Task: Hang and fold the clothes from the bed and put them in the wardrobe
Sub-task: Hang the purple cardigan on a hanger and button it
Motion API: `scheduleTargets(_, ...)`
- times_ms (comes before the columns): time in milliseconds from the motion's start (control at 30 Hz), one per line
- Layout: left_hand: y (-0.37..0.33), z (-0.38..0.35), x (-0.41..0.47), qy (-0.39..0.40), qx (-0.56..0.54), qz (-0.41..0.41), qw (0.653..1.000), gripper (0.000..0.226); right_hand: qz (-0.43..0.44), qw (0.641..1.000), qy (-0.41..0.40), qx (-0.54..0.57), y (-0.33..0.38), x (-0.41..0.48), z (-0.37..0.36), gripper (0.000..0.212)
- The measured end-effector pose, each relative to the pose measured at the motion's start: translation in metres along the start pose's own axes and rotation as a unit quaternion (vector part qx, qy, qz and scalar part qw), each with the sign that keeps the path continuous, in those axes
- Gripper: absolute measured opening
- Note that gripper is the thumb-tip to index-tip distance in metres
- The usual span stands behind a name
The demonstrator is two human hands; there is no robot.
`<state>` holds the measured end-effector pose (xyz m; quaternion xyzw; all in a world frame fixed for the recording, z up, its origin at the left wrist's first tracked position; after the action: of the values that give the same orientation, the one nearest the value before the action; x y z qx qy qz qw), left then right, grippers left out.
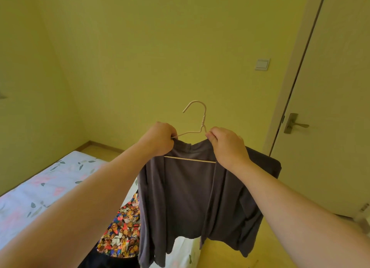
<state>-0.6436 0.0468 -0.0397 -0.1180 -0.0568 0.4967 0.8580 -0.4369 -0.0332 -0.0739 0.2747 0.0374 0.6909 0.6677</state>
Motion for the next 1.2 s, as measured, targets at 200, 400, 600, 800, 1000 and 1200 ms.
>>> scheduleTargets(200,0.023,-0.005,0.003,-0.065,0.059,-0.002,0.996,0.032,-0.025,1.000,-0.011,0.016,-0.009,0.003,0.003,0.031)
scheduleTargets(400,0.054,-0.021,0.007,0.003,0.006,0.039,0.999,0.031,-0.024,0.999,-0.029,0.039,-0.014,0.004,0.007,0.032)
scheduleTargets(600,0.008,-0.032,0.003,-0.061,-0.039,-0.035,0.997,0.008,-0.002,0.999,-0.023,0.024,-0.008,0.006,-0.003,0.027)
scheduleTargets(800,-0.052,-0.031,0.007,-0.122,-0.110,-0.117,0.979,0.014,0.008,0.997,0.000,0.071,-0.010,0.010,-0.010,0.030)
scheduleTargets(1000,-0.044,-0.036,0.017,-0.115,-0.070,-0.135,0.982,0.028,0.020,0.996,0.013,0.082,-0.020,0.009,-0.009,0.027)
scheduleTargets(1200,-0.032,-0.032,0.026,-0.148,-0.110,-0.105,0.977,0.030,-0.044,0.997,0.038,0.054,-0.046,0.010,0.000,0.026)
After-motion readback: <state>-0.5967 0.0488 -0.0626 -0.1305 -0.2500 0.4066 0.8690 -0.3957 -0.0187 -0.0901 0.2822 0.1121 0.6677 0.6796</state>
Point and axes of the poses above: each hand's wrist, its own x-axis towards the middle knuckle, its own z-axis out of the back of the hand, y = z × x, the point moved 1 cm from there along x, towards the middle knuckle, and after that the axes turned 11 degrees about y, right-handed, at the moved point
